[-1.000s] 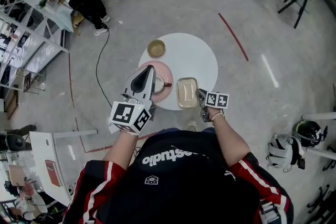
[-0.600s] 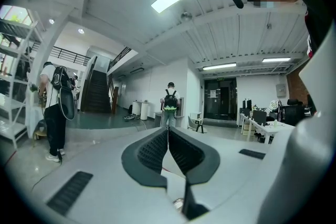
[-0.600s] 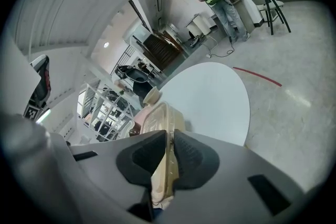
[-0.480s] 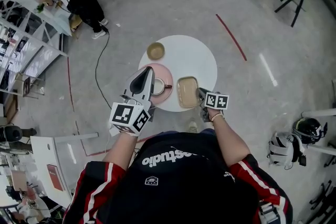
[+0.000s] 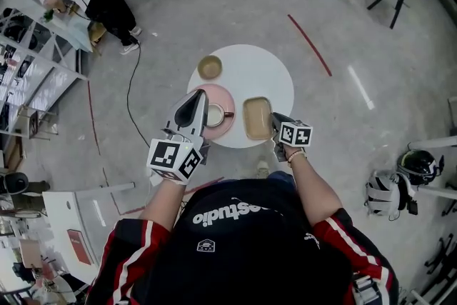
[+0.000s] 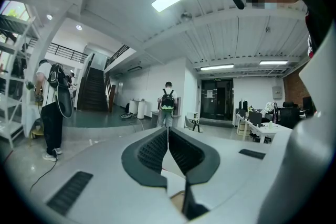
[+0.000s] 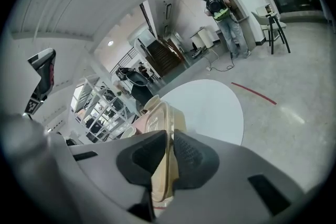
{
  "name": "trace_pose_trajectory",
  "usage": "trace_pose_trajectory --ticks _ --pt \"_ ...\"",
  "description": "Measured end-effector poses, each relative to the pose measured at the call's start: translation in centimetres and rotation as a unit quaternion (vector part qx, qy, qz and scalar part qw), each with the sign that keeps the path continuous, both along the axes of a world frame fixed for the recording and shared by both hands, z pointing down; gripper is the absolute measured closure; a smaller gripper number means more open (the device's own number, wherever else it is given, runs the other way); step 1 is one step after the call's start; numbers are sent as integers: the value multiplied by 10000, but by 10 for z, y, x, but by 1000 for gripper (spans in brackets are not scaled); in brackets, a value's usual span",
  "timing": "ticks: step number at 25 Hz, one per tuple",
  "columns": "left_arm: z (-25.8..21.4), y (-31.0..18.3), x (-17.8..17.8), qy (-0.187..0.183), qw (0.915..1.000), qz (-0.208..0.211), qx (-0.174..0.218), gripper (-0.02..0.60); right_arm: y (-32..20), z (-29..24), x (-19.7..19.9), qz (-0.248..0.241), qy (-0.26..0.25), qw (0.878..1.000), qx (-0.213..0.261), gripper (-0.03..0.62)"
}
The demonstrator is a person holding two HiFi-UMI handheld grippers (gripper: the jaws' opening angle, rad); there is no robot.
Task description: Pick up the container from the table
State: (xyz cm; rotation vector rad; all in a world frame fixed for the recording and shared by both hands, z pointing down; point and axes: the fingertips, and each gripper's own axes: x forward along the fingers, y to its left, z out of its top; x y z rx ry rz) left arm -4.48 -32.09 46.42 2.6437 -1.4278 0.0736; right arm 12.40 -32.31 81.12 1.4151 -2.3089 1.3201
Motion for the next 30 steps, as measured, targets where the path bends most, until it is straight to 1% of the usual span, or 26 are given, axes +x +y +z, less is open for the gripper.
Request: trace_pose_trajectory --ticks 9,13,16,19,21,25,28,30 --pt "-10 14 -22 59 10000 -9 -12 554 9 -45 1 97 190 9993 318 537" --pt "-11 21 -30 191 9998 -45 9 554 17 -63 6 89 469 9977 484 537" --pt "-14 24 -40 305 9995 -77 56 554 23 -83 2 55 668 9956 659 537" --pt "-19 27 -52 406 9990 -126 114 554 29 -107 -3 118 723 9934 882 537" --pt "-23 30 -57 476 9986 -142 170 554 33 -124 -7 110 813 9910 1062 537" --pt "-32 35 -65 657 9974 -164 262 554 37 -151 -13 59 1143 9835 1404 537" --pt "-36 38 -68 651 9973 -119 312 554 41 -172 -22 12 1325 9772 1660 537" --pt "-38 39 -69 627 9975 -90 320 554 43 -188 -29 -9 1352 9740 1820 537"
